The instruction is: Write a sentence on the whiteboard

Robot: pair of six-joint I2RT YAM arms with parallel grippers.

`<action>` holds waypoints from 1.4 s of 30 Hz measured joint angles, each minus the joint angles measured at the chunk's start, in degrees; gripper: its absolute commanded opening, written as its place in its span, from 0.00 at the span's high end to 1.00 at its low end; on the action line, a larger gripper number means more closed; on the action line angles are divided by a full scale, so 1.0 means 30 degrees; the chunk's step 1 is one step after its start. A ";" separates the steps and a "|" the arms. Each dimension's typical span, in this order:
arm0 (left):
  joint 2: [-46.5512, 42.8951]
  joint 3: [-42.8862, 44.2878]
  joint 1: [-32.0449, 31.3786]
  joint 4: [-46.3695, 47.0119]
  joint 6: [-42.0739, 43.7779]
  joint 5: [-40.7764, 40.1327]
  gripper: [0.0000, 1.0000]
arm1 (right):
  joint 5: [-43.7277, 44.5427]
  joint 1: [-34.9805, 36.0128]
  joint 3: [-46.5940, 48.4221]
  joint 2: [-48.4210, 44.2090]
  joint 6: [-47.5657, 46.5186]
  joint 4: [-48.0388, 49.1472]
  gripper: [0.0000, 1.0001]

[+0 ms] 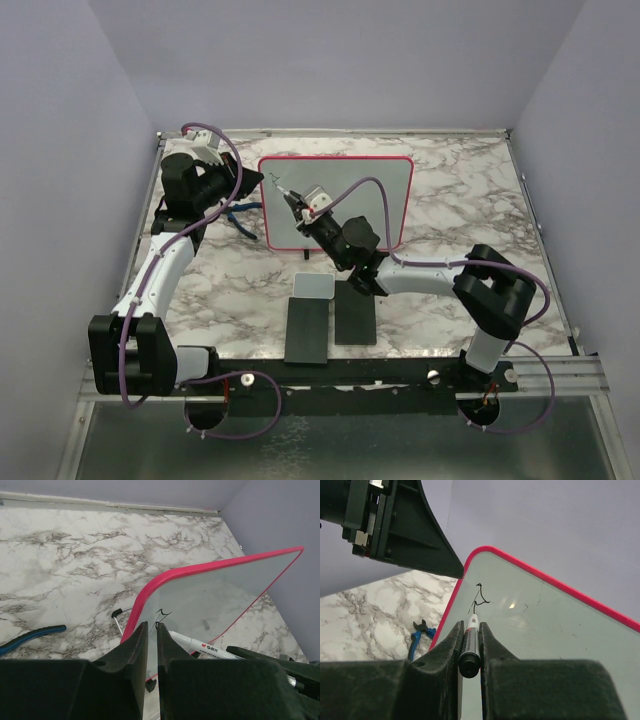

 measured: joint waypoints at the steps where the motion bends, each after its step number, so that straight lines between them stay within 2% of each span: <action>1: 0.0000 0.0000 0.0000 0.0000 0.0000 0.0000 0.87 | 0.0044 0.0000 -0.0087 -0.0022 0.0000 0.0015 0.99; 42: 0.0000 0.0000 0.0000 0.0000 0.0000 0.0000 0.87 | -0.0204 0.0022 0.0182 0.0291 -0.0036 -0.0051 0.99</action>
